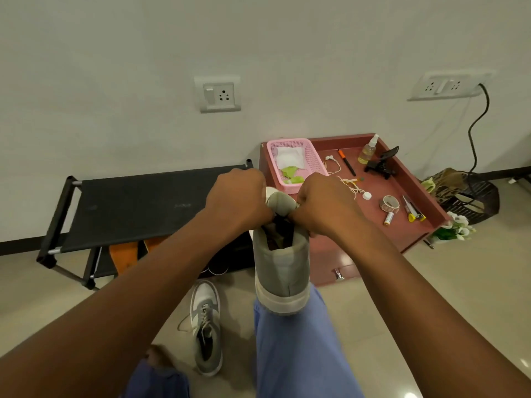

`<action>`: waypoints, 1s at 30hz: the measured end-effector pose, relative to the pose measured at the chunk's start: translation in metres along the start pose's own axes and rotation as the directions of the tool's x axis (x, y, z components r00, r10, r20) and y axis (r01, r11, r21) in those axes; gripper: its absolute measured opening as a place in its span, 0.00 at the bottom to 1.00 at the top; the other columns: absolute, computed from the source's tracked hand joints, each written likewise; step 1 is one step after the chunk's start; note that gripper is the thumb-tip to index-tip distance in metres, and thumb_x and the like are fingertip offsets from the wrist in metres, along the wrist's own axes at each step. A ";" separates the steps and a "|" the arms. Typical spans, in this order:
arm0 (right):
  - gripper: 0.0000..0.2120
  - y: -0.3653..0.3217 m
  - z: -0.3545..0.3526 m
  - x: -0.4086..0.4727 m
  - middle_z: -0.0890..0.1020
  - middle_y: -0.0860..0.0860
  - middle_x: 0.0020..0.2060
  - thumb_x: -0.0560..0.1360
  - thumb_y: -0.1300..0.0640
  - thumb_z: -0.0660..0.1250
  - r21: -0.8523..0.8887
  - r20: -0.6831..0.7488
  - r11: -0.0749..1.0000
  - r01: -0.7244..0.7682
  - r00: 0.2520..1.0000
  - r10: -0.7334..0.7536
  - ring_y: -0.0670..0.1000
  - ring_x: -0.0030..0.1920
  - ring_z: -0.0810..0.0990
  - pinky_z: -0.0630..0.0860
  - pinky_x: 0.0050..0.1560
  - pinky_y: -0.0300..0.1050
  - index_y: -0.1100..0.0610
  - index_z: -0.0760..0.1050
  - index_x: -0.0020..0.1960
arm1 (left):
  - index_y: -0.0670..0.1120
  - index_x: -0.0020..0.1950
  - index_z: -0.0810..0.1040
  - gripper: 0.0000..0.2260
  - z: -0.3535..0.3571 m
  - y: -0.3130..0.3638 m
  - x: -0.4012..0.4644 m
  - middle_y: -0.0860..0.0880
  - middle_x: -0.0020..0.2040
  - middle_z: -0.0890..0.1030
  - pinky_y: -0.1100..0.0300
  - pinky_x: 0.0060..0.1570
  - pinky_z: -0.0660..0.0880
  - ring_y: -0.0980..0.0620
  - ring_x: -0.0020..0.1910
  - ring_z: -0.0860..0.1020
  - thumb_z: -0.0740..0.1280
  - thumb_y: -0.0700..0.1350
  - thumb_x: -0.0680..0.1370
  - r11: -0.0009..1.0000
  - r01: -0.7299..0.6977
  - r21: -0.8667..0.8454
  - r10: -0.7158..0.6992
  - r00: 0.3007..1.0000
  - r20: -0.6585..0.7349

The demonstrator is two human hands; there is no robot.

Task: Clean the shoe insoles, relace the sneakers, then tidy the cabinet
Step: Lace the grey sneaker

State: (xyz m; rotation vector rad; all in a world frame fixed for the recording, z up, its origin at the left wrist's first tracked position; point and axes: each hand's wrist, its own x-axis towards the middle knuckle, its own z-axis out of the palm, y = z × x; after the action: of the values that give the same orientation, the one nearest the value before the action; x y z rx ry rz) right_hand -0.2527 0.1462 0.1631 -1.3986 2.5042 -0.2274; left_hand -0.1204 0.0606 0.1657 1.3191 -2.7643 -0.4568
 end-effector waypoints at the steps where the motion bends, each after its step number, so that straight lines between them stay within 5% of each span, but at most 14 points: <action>1: 0.06 -0.007 -0.003 -0.004 0.81 0.54 0.34 0.68 0.56 0.74 -0.007 0.004 1.000 0.022 1.000 -0.022 0.55 0.39 0.83 0.81 0.41 0.45 0.57 0.79 0.39 | 0.45 0.45 0.81 0.10 -0.007 -0.004 -0.005 0.47 0.40 0.83 0.52 0.46 0.84 0.48 0.39 0.83 0.77 0.49 0.71 1.000 0.007 0.008 -0.008 1.000 0.016; 7: 0.12 -0.050 0.012 -0.019 0.78 0.53 0.34 0.72 0.55 0.77 -0.080 0.115 0.988 0.128 0.986 -0.119 0.50 0.32 0.78 0.77 0.32 0.43 0.54 0.73 0.39 | 0.46 0.46 0.78 0.07 -0.011 -0.037 -0.036 0.46 0.39 0.82 0.51 0.46 0.84 0.48 0.38 0.84 0.73 0.46 0.74 0.995 0.063 0.071 -0.073 0.988 0.139; 10: 0.14 -0.059 0.044 -0.019 0.78 0.53 0.36 0.76 0.57 0.73 -0.110 0.200 0.978 0.176 0.968 -0.152 0.50 0.32 0.76 0.77 0.34 0.45 0.53 0.68 0.37 | 0.47 0.47 0.77 0.06 0.023 -0.056 -0.044 0.47 0.39 0.79 0.55 0.40 0.80 0.49 0.37 0.80 0.72 0.46 0.76 0.985 0.090 0.148 -0.111 0.984 0.142; 14: 0.05 -0.060 0.114 -0.007 0.82 0.58 0.55 0.77 0.60 0.70 -0.175 0.340 0.959 0.224 0.928 -0.154 0.58 0.54 0.83 0.77 0.47 0.49 0.57 0.77 0.52 | 0.47 0.51 0.78 0.06 0.092 -0.082 -0.042 0.48 0.43 0.79 0.55 0.42 0.78 0.49 0.42 0.79 0.71 0.47 0.77 0.974 0.135 0.183 -0.181 0.949 0.260; 19: 0.18 -0.047 0.227 0.017 0.78 0.57 0.67 0.80 0.58 0.67 -0.229 0.506 0.953 0.197 0.861 -0.056 0.57 0.67 0.78 0.76 0.64 0.49 0.59 0.75 0.68 | 0.47 0.64 0.79 0.14 0.205 -0.113 -0.033 0.47 0.58 0.83 0.54 0.52 0.78 0.46 0.58 0.82 0.68 0.48 0.79 0.961 0.235 0.148 -0.275 0.877 0.394; 26: 0.15 -0.021 0.348 0.033 0.77 0.58 0.67 0.85 0.57 0.57 -0.147 0.574 0.989 -0.007 0.814 0.091 0.58 0.66 0.77 0.74 0.65 0.50 0.60 0.75 0.68 | 0.46 0.68 0.73 0.14 0.349 -0.145 -0.029 0.45 0.63 0.80 0.52 0.62 0.77 0.46 0.62 0.79 0.64 0.46 0.83 0.939 0.343 0.040 -0.318 0.814 0.485; 30: 0.17 -0.010 0.393 0.042 0.80 0.55 0.64 0.86 0.54 0.54 -0.125 0.553 0.989 -0.079 0.822 0.136 0.56 0.64 0.79 0.72 0.63 0.47 0.57 0.78 0.64 | 0.48 0.73 0.69 0.16 0.411 -0.163 -0.033 0.45 0.64 0.79 0.51 0.63 0.75 0.45 0.62 0.79 0.57 0.49 0.86 0.916 0.397 -0.054 -0.342 0.845 0.410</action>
State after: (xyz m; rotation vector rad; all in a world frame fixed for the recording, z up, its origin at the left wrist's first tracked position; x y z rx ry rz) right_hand -0.1463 0.1018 -0.2153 -1.1346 2.1005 0.2980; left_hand -0.0447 0.0893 -0.2701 1.9213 -2.6843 -1.0220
